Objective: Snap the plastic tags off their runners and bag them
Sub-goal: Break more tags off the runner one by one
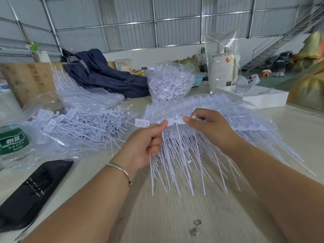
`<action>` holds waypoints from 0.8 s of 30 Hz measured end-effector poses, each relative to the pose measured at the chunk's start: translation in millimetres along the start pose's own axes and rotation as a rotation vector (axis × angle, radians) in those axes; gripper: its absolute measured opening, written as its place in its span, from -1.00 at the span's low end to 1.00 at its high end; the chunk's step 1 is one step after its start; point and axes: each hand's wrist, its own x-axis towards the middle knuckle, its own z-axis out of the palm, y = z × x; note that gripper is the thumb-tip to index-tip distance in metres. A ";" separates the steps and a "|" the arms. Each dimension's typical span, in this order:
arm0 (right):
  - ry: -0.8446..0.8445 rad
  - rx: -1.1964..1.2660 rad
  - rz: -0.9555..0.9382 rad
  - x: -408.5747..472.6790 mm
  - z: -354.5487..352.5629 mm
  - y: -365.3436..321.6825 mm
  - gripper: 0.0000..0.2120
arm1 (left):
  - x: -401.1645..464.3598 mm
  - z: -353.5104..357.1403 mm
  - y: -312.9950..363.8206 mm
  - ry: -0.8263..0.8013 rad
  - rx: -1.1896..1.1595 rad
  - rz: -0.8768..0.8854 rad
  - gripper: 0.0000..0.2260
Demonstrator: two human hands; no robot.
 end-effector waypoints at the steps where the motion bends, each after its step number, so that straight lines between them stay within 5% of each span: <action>1: -0.017 0.032 0.010 -0.3 0.8 -2.1 -0.55 | -1.2 0.3 0.0 -0.047 -0.052 -0.020 -0.81; 13: -0.290 0.232 0.053 -8.7 10.9 -23.4 -0.62 | -11.3 20.6 -8.4 -0.300 -0.295 -0.116 -0.86; 19: 0.028 0.107 -0.029 -3.6 9.6 -14.0 -0.58 | -7.0 13.7 -2.1 -0.132 -0.191 -0.045 -0.84; 24: 0.126 -0.377 -0.050 -3.2 13.2 -2.2 -0.72 | -0.8 7.5 -5.5 0.014 0.058 0.016 -0.81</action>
